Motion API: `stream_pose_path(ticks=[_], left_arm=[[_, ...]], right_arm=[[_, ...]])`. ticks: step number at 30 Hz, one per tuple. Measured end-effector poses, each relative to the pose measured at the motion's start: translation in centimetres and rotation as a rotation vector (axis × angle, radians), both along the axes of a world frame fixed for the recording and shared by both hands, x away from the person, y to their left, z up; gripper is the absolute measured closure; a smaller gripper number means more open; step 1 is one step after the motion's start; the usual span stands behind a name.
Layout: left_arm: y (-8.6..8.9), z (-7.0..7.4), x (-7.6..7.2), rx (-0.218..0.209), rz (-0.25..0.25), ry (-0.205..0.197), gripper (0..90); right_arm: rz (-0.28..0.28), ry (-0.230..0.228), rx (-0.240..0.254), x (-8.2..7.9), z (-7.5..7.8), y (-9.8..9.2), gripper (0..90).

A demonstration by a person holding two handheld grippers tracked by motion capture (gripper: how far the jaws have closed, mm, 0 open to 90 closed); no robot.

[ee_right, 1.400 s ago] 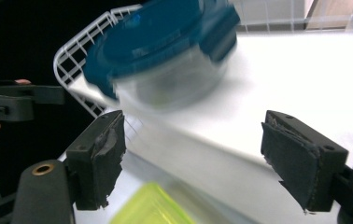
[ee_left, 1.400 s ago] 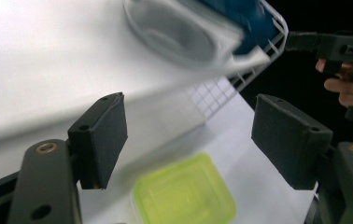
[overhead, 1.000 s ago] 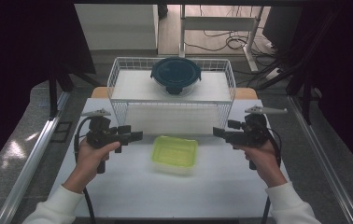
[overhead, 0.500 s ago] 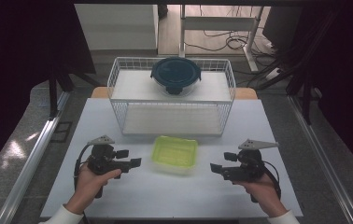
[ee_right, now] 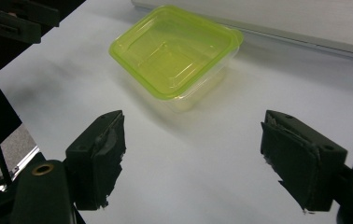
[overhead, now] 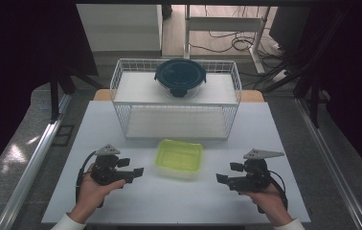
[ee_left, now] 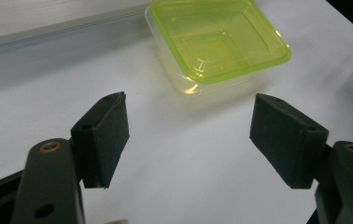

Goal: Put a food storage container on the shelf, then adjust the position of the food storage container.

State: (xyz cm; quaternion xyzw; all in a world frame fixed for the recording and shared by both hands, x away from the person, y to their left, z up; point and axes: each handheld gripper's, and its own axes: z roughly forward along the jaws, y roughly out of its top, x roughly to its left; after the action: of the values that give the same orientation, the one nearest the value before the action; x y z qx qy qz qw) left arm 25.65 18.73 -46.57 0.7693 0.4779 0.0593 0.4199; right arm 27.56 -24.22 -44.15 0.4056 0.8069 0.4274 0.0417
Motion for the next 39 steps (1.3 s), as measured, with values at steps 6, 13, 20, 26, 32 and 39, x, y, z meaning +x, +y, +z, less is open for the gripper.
stream_pose_path(ticks=[6,13,20,26,32,39], left_arm=[[-0.2,0.0,0.2,0.013,0.003,-0.003,26.9],[-0.1,0.1,0.7,0.031,0.018,-0.011,27.5],[-0.8,1.0,3.4,0.13,0.032,-0.036,31.8],[-1.3,1.0,5.7,0.169,0.026,-0.014,38.1],[-2.7,0.5,8.4,0.212,0.009,0.024,63.3],[-4.3,-0.2,10.9,0.257,-0.042,0.083,85.9]], right_arm=[[-0.008,0.006,-0.009,0.1,-0.3,0.0,21.8],[-0.013,0.017,-0.005,0.2,-0.3,0.0,21.8],[-0.026,0.017,-0.009,0.3,-0.3,-0.2,21.8],[-0.032,0.02,-0.02,0.6,-0.5,-0.4,21.8],[-0.043,0.028,-0.023,0.7,-0.7,-0.6,21.9],[-0.047,0.029,-0.031,0.8,-0.8,-0.7,21.8]])
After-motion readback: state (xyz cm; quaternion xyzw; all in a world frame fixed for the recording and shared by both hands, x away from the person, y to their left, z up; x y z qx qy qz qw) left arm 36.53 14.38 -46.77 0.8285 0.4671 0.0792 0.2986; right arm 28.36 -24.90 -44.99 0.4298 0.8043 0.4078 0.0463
